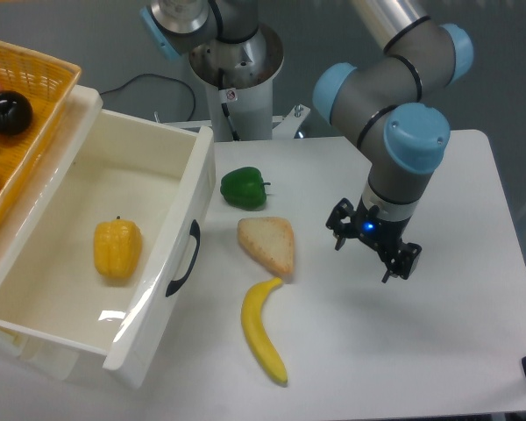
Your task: Place the yellow pepper in the upper white drawer
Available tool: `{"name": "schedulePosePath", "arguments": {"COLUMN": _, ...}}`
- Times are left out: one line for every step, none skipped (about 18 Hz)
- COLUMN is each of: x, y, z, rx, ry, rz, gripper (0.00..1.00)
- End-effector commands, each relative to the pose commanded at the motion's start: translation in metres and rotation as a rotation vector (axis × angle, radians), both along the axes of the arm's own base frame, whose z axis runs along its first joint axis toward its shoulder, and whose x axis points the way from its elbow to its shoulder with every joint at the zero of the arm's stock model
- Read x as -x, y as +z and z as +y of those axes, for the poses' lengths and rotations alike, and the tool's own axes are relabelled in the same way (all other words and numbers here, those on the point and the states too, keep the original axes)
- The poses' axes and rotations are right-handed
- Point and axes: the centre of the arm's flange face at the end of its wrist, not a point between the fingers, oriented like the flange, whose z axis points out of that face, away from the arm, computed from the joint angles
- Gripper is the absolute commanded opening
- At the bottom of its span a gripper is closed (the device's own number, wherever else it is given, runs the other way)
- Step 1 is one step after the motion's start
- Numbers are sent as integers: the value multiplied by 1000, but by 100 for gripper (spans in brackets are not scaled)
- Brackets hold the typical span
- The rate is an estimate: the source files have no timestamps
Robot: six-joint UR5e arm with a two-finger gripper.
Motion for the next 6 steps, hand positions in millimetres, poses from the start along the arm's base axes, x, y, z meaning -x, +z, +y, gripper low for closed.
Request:
{"name": "schedulePosePath", "arguments": {"x": 0, "y": -5, "z": -1, "rx": 27, "ry": -1, "rz": -5, "gripper": 100}}
{"name": "schedulePosePath", "arguments": {"x": 1, "y": -7, "z": -2, "rx": 44, "ry": -1, "rz": -5, "gripper": 100}}
{"name": "schedulePosePath", "arguments": {"x": 1, "y": -8, "z": -3, "rx": 57, "ry": -5, "rz": 0, "gripper": 100}}
{"name": "schedulePosePath", "arguments": {"x": 2, "y": -7, "z": -5, "rx": 66, "ry": -5, "rz": 6, "gripper": 100}}
{"name": "schedulePosePath", "arguments": {"x": 3, "y": -8, "z": -5, "rx": 68, "ry": -5, "rz": 6, "gripper": 100}}
{"name": "schedulePosePath", "arguments": {"x": 3, "y": -8, "z": -4, "rx": 68, "ry": -5, "rz": 6, "gripper": 100}}
